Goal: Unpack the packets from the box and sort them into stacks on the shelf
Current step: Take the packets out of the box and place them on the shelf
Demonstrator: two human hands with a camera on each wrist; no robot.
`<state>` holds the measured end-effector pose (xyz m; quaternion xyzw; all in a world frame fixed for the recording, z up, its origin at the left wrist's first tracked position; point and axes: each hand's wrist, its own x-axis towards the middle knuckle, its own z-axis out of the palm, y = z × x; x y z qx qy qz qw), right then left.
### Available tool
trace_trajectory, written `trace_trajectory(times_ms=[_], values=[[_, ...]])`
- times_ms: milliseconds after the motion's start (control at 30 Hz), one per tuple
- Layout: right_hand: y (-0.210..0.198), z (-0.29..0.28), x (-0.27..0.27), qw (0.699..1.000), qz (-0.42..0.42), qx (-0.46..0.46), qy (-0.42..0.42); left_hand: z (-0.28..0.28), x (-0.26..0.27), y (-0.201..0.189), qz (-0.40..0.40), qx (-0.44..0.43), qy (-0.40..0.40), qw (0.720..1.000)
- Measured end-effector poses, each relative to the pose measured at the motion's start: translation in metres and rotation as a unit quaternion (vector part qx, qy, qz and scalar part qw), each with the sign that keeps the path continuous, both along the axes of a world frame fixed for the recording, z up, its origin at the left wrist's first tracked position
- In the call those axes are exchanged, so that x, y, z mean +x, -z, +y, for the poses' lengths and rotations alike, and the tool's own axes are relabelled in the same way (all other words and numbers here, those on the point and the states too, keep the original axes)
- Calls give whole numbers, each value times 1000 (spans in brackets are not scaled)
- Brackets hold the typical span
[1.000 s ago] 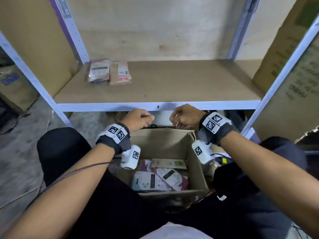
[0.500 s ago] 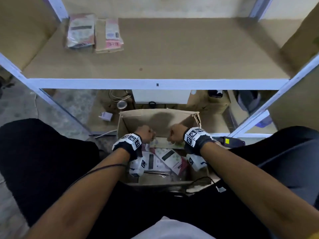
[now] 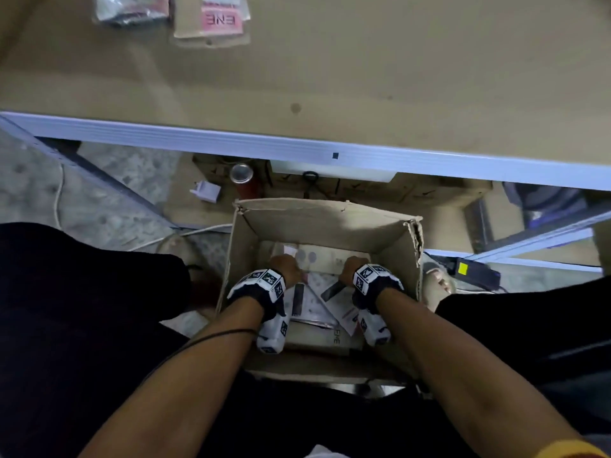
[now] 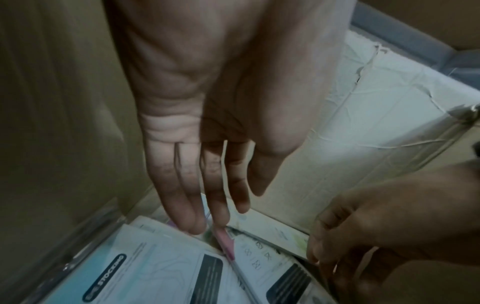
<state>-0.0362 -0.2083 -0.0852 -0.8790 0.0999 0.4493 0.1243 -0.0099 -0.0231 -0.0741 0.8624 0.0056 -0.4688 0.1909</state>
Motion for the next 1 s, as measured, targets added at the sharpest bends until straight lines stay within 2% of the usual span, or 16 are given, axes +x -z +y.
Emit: trace_trajectory(times_ms=[100,200,367,467,600,733,867,1000], values=[[18,-3,-7,999,51,-2,16,0,-3,3,2,27,-28,999],[27,0,-15,997,78,2,27,0,-3,7,9,43,-8,999],[34,1,-22,995,61,16,81,3,6,12,3,49,-10,999],[34,-3,-24,992,65,49,99,4,16,19,9,40,-52,998],[34,-12,-27,993,55,58,90,-4,28,29,10,-9,-146,989],[36,-11,-36,993,45,45,96,-6,34,41,22,-63,-165,984],[39,-9,-39,993,15,43,110,-16,36,55,38,-68,-205,976],[42,-10,-39,992,34,37,115,-21,33,64,36,-61,-246,967]])
